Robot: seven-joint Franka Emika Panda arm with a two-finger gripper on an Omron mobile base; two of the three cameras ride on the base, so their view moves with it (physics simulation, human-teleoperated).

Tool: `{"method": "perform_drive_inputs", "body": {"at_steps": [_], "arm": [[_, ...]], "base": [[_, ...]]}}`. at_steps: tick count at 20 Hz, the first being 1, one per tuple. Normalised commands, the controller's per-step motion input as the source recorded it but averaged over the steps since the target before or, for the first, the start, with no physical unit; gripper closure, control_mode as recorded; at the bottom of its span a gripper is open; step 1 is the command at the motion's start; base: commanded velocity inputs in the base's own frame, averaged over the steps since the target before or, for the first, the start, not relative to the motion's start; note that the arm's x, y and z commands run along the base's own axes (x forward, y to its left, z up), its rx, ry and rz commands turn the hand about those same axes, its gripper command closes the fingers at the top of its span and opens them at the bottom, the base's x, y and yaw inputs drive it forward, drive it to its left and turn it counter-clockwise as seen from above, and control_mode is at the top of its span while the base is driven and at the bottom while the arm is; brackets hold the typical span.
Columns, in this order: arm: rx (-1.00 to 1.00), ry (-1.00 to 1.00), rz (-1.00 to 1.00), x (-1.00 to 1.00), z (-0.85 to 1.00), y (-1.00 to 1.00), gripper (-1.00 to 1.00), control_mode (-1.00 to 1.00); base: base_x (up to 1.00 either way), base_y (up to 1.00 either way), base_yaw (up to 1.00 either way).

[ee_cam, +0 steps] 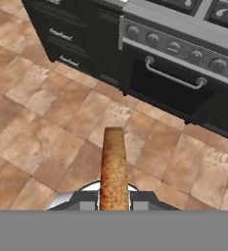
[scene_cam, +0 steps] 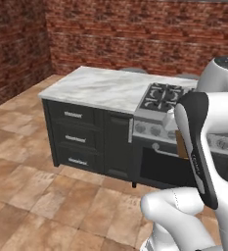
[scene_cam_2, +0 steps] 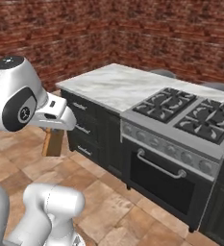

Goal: Start the toaster. Once the lever pops up, take the bread to the plate on the dining counter.

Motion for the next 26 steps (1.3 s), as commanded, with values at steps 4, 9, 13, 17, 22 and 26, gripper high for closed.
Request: {"method": "perform_drive_inputs", "body": {"at_steps": [4, 9, 13, 17, 22, 26], "arm": [[0.0, 0.0, 0.0, 0.0, 0.0, 0.0, 1.0, 1.0], [0.0, 0.0, 0.0, 0.0, 0.0, 0.0, 1.0, 1.0], [0.0, 0.0, 0.0, 0.0, 0.0, 0.0, 1.0, 1.0], [0.0, 0.0, 0.0, 0.0, 0.0, 0.0, 1.0, 1.0], [0.0, 0.0, 0.0, 0.0, 0.0, 0.0, 1.0, 1.0], [0.0, 0.0, 0.0, 0.0, 0.0, 0.0, 1.0, 1.0]], "base": [[0.12, -0.63, 0.02], [0.0, -1.0, -0.03], [-0.19, -1.0, -0.12], [-0.48, -1.0, -0.11], [-0.5, -1.0, -0.09], [-0.26, -1.0, -0.07]]}}
